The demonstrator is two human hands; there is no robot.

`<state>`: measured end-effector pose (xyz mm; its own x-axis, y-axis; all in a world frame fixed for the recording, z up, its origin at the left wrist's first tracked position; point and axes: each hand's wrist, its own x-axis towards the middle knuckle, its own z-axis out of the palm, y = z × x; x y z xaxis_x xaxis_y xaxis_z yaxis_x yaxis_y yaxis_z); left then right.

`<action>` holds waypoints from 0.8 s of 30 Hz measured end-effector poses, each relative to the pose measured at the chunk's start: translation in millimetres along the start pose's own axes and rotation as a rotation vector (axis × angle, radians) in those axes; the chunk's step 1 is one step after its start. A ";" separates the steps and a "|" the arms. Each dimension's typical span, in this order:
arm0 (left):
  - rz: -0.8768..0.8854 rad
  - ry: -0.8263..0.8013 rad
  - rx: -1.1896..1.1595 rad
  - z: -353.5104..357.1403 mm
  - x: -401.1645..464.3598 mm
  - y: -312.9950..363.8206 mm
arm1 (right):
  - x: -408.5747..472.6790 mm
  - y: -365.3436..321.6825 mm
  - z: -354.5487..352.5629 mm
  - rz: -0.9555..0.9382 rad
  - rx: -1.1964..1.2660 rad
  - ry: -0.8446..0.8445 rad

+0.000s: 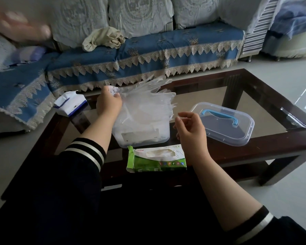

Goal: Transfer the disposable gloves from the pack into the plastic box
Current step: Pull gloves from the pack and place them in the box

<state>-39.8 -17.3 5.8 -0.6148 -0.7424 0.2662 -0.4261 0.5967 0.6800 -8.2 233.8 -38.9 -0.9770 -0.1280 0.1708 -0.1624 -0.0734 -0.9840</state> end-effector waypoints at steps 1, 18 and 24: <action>0.023 0.002 0.043 2.4 -2.6 -1.8 | 0.2 0.4 0.5 0.004 -0.006 -0.011; 0.642 0.433 -0.088 -20.2 -54.9 -26.7 | 2.3 20.2 -4.2 -0.059 -0.597 -0.354; 0.823 -0.324 0.131 -9.8 -138.1 -41.8 | 7.7 39.2 7.1 -0.101 -1.001 -0.751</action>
<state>69.4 57.4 -52.7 -0.9084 0.0469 0.4155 0.1725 0.9472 0.2702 -21.1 222.9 -75.8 -0.6874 -0.7207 -0.0899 -0.5870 0.6242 -0.5156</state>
